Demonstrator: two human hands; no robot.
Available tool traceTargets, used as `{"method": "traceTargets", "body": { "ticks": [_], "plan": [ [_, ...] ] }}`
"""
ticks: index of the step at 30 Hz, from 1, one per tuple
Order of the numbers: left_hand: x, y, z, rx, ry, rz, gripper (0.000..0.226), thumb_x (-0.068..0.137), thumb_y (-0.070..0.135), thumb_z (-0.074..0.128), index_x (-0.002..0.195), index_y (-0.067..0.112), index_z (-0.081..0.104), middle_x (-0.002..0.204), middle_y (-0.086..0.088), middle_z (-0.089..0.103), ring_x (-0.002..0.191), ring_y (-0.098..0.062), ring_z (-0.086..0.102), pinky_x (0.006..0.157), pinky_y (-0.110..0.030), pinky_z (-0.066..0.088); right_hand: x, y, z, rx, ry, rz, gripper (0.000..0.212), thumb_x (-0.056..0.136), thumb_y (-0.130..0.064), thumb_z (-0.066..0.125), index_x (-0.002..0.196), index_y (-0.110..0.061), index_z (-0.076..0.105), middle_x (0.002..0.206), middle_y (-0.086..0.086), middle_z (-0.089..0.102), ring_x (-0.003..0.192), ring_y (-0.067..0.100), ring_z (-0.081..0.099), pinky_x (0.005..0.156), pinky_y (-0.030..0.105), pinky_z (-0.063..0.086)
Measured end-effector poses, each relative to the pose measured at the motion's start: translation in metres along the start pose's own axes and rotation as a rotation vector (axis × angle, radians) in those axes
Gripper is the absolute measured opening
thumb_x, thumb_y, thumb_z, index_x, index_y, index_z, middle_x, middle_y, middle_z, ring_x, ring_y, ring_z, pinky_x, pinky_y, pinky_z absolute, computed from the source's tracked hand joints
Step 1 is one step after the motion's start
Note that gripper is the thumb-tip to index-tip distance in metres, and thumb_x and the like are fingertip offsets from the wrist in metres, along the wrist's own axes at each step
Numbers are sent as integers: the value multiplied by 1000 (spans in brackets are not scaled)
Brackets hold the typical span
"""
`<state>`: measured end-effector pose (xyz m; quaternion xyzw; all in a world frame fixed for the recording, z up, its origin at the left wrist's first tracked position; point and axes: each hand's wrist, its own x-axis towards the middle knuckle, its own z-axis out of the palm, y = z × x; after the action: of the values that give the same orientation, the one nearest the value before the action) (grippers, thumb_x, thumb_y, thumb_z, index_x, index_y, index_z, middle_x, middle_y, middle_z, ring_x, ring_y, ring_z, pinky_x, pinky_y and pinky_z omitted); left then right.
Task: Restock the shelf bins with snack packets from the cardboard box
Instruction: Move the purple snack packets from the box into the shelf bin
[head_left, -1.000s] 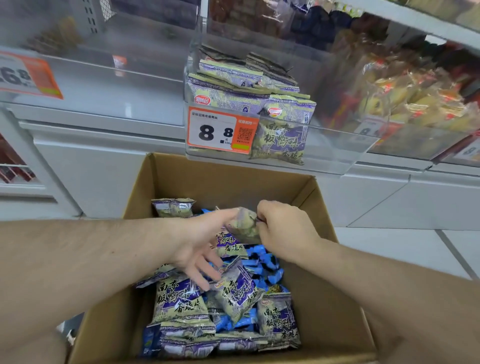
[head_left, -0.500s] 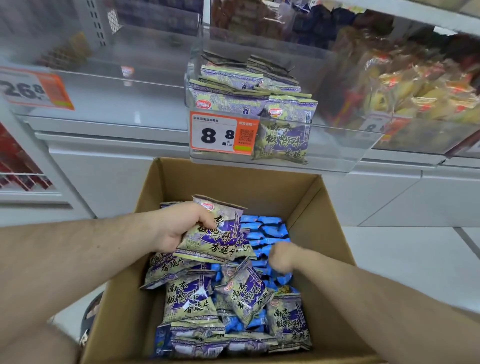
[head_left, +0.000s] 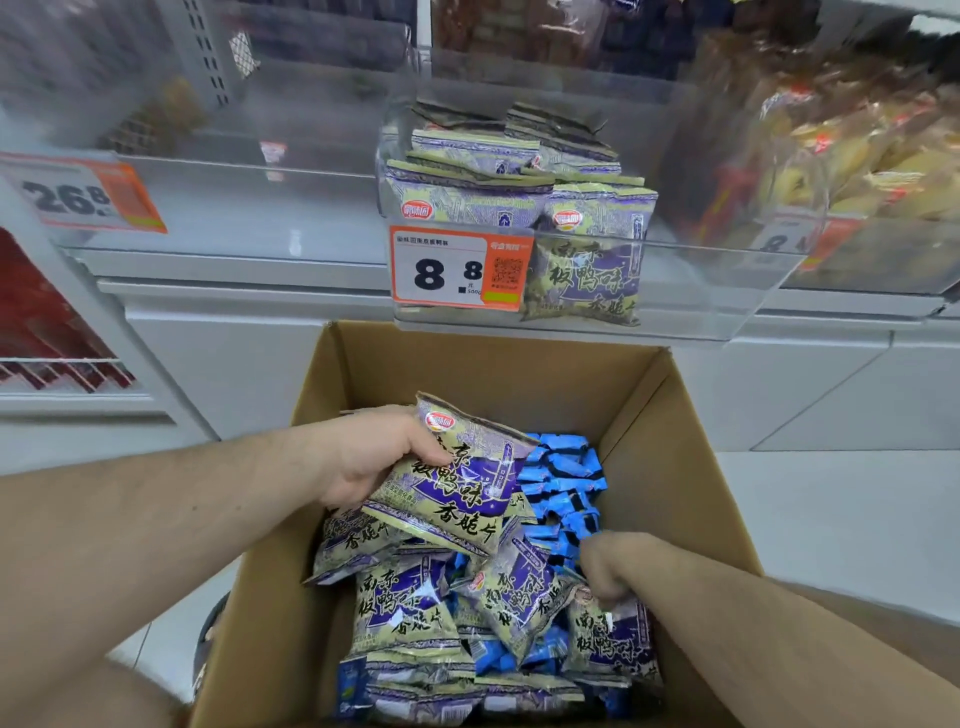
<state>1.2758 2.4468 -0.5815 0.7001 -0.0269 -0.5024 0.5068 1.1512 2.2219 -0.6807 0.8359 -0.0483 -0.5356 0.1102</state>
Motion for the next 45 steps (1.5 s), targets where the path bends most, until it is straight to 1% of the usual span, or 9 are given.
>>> {"method": "traceTargets", "body": {
  "ticks": [4, 8, 11, 16, 21, 25, 31, 35, 45],
  "plan": [
    [-4, 11, -4, 90, 9, 62, 31, 88, -4, 56, 116, 8, 61, 103, -16, 73, 98, -32, 70, 91, -44, 53, -49, 16, -41, -55, 134, 54, 20, 79, 7, 64, 97, 1, 66, 72, 4, 47, 80, 25, 53, 70, 33, 48],
    [-3, 11, -5, 173, 89, 111, 59, 72, 8, 72, 128, 9, 52, 108, -13, 69, 100, -29, 66, 96, -43, 49, -111, 43, -81, 213, 330, 33, 12, 72, -8, 67, 84, -4, 65, 64, 8, 66, 55, 23, 61, 53, 28, 48],
    [-6, 15, 4, 145, 120, 132, 35, 80, 2, 68, 110, 6, 51, 95, -10, 63, 86, -24, 61, 81, -35, 49, -147, 60, -98, 503, 479, -162, 18, 82, -25, 72, 79, -14, 58, 68, 5, 67, 55, 20, 62, 57, 34, 53],
    [-18, 28, 31, -15, -68, 153, 32, 89, -8, 53, 114, 9, 63, 107, -18, 72, 103, -37, 67, 94, -52, 52, -183, 44, -109, 609, 662, -475, 25, 80, -31, 74, 89, -12, 61, 85, 11, 68, 75, 30, 63, 70, 44, 53],
    [-31, 33, 42, -104, -250, 266, 57, 67, -17, 57, 121, 1, 57, 121, -26, 63, 116, -41, 59, 104, -58, 42, -195, 38, -118, 601, 686, -498, 13, 84, -20, 73, 93, -18, 65, 73, -5, 65, 56, 0, 52, 59, 25, 44],
    [-41, 38, 38, -152, -285, 308, 72, 61, -20, 54, 129, 5, 50, 125, -23, 62, 112, -36, 62, 92, -42, 50, -198, 50, -114, 836, 660, -521, 23, 83, -8, 75, 100, -15, 61, 72, -2, 63, 57, 4, 56, 60, 24, 45],
    [-59, 50, 43, -243, -403, 320, 70, 65, 15, 64, 133, 4, 52, 134, -24, 55, 124, -44, 51, 107, -61, 36, -202, 50, -113, 962, 714, -512, 34, 80, -11, 77, 106, -21, 57, 73, 4, 60, 60, 10, 56, 60, 31, 46],
    [-65, 55, 51, -79, -306, 358, 98, 43, 26, 95, 129, 16, 49, 118, -14, 69, 106, -31, 66, 92, -47, 53, -202, 40, -118, 883, 807, -480, 36, 79, -17, 79, 108, -22, 57, 67, -3, 58, 53, 7, 51, 56, 26, 42],
    [-66, 62, 53, 64, -22, 458, 78, 49, 2, 77, 118, 21, 46, 104, -22, 69, 95, -38, 68, 81, -51, 55, -200, 32, -126, 930, 1063, -359, 19, 82, -28, 75, 88, -26, 57, 66, -7, 62, 58, 8, 57, 63, 30, 49]
  ]
}}
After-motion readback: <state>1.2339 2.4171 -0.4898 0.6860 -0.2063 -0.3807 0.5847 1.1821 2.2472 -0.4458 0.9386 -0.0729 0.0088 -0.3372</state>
